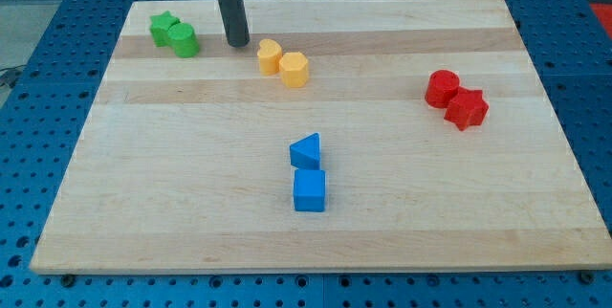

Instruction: Push the yellow blocks slightly down

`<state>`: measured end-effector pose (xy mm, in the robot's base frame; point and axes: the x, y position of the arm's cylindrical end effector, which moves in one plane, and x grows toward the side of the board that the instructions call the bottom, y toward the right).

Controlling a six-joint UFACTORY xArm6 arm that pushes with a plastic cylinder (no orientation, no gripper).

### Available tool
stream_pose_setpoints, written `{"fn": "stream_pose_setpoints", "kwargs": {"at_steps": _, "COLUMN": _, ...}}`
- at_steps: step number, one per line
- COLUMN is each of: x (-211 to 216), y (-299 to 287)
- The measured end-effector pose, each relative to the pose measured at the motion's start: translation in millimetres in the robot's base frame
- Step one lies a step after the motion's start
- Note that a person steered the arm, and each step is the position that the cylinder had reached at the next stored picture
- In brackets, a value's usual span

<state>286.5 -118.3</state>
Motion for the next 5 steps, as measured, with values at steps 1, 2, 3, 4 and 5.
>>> {"fn": "stream_pose_setpoints", "kwargs": {"at_steps": 1, "x": -14, "y": 15}}
{"fn": "stream_pose_setpoints", "kwargs": {"at_steps": 2, "x": -18, "y": 53}}
{"fn": "stream_pose_setpoints", "kwargs": {"at_steps": 3, "x": -13, "y": 80}}
{"fn": "stream_pose_setpoints", "kwargs": {"at_steps": 4, "x": -10, "y": 77}}
{"fn": "stream_pose_setpoints", "kwargs": {"at_steps": 5, "x": -1, "y": 69}}
